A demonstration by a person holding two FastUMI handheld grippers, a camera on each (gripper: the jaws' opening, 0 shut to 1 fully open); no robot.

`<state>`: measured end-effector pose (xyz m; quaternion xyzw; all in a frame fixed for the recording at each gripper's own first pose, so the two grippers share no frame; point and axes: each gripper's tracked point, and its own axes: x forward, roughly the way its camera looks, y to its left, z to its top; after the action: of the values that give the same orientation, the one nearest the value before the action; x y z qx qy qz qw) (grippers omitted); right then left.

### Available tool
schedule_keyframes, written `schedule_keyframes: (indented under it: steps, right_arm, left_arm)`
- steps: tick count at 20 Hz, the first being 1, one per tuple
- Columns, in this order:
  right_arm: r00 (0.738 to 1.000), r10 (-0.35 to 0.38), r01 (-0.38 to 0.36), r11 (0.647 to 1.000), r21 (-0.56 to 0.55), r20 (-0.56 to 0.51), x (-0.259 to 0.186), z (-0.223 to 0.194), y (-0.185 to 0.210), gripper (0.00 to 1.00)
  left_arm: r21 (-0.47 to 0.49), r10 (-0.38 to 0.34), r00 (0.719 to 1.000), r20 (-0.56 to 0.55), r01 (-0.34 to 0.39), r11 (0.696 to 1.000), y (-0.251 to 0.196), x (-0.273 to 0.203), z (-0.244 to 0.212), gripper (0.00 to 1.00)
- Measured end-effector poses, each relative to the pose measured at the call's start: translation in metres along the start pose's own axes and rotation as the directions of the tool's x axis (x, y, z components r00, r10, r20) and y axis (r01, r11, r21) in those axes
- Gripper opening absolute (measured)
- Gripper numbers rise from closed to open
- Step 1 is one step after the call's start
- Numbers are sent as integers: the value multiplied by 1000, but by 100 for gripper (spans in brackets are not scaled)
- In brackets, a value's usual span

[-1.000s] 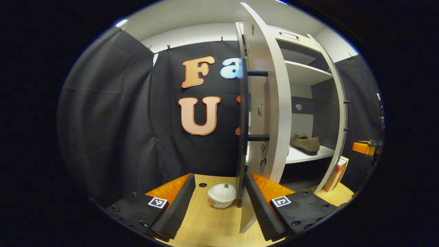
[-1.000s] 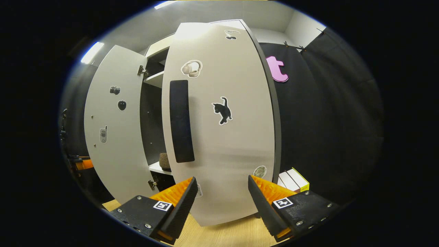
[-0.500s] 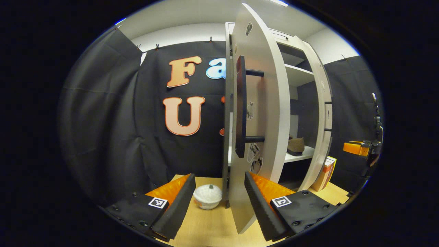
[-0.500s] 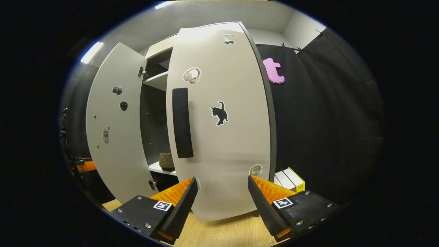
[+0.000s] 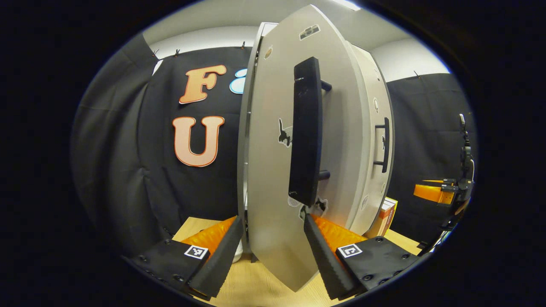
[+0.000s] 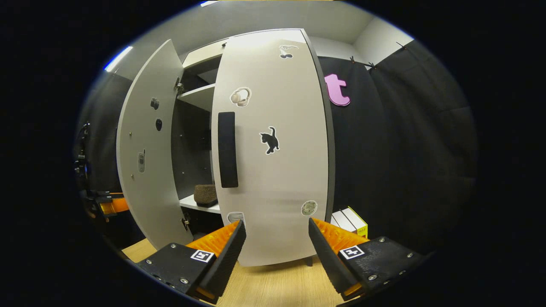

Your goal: Grab one shoe with the right hand and put it into the shoe cabinet, grab the other shoe with the left hand and put it into the shoe cabinet; then close the right door with the right hand and the left door with the left hand.

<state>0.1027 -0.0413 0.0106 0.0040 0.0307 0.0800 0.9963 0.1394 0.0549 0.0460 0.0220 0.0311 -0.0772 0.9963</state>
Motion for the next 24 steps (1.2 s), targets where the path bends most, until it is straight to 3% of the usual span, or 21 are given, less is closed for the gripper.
schedule_keyframes:
  steps: [6, 12, 17, 18, 20, 24]
  right_arm:
    - [999, -33, 33, 999, 11, 0, -9, 0, -13, 92]
    - [997, -69, 69, 998, 10, -16, -11, -4, -31, 91]
    - [996, -86, 87, 996, 14, -31, -12, -6, -36, 92]
    - [995, -89, 90, 996, 17, -33, -9, -5, -37, 92]
    - [996, -87, 88, 996, 25, -37, -4, -4, -35, 92]
    - [997, -75, 77, 996, 40, -34, 6, 3, -31, 92]
  left_arm:
    - [-41, -58, 998, -8, 58, 997, -23, 39, -3, 95]
    - [-78, -68, 997, -24, 66, 995, -43, 116, -5, 96]
    - [-10, -38, 999, -24, 38, 999, -47, 119, -1, 94]
    - [-6, -32, 999, -22, 32, 999, -47, 119, -1, 99]
    - [-7, -19, 999, -30, 19, 1000, -46, 119, -1, 94]
    - [-4, -4, 999, -49, 4, 1000, -46, 120, -1, 96]
